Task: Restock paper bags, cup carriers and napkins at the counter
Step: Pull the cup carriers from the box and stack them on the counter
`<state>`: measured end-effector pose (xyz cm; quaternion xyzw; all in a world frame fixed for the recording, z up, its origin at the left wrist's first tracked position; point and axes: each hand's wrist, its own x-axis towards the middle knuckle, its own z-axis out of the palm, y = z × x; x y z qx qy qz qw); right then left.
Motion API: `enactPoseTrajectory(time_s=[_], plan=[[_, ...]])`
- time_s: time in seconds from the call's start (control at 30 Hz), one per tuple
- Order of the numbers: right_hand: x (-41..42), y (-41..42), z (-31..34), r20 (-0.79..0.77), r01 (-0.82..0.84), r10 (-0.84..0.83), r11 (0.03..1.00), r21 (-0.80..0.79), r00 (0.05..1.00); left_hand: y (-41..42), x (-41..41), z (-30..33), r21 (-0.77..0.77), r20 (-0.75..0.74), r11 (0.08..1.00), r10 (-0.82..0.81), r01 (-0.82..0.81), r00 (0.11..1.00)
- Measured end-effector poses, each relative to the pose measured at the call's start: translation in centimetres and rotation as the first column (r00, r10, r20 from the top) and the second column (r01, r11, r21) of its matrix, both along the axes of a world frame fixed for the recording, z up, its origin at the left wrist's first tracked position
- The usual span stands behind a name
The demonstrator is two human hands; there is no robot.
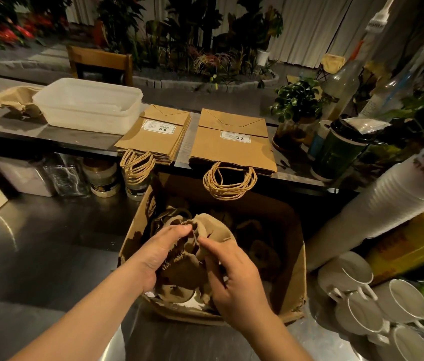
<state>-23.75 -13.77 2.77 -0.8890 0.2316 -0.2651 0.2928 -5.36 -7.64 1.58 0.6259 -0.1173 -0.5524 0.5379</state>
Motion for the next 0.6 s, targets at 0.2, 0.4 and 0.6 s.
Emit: enactPoseTrajectory(time_s=[0.2,0.4,0.6], plan=[[1.1,0.8,0.8,-0.057,-0.091,0.099,0.986,0.141,0.993,0.9,-0.3,0.8,-0.079,-0.049,0.995,0.053,-0.057,0.997],[1.7,1.2,1.2,-0.003,-0.151,0.153,0.977,0.153,0.988,1.9,0.4,0.8,-0.128,-0.053,0.99,0.044,-0.051,0.998],[4.3,1.1,0.8,-0.007,0.155,-0.158,0.961,0.23,0.987,3.2,1.4,1.0,-0.173,-0.042,0.983,0.048,-0.055,0.998]])
